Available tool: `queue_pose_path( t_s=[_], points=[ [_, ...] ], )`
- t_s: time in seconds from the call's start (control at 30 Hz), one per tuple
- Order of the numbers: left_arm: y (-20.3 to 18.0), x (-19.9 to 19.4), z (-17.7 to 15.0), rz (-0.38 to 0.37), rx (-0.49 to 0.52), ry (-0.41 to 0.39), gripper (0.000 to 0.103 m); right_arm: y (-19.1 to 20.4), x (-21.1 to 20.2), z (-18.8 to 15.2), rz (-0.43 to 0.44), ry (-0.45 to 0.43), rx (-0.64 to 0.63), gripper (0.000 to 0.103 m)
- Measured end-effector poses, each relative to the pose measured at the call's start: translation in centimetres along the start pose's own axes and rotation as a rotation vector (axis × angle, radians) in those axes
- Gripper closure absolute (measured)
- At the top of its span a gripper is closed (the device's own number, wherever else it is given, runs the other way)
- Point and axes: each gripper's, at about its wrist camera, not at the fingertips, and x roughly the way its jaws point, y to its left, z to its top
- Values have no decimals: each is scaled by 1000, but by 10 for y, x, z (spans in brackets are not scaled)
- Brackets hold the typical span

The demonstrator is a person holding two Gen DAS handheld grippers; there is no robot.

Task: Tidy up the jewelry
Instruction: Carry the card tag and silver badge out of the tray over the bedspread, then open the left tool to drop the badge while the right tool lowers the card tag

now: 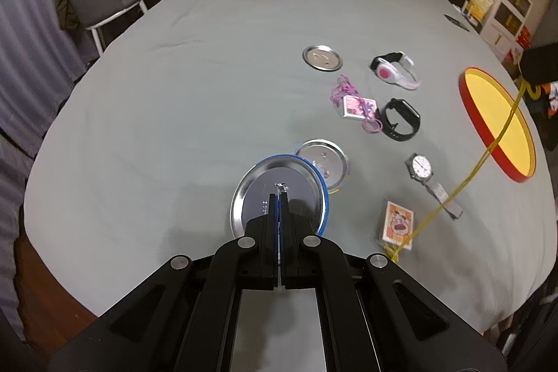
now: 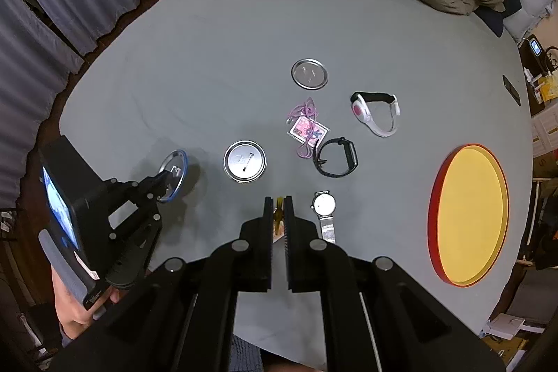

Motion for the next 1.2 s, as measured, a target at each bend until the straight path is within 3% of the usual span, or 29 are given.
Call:
queue_pose_path(
  t_s=[0.7, 1.0, 1.2],
  points=[
    [23, 54, -6, 18, -39, 42, 103, 21, 48, 7, -9, 34, -22, 97],
    [23, 90, -17, 21, -30, 74, 103, 23, 94, 4, 5, 101, -12, 97],
    [24, 95, -19, 19, -29, 47, 103, 27, 136, 3, 13, 168, 11, 97]
  ],
)
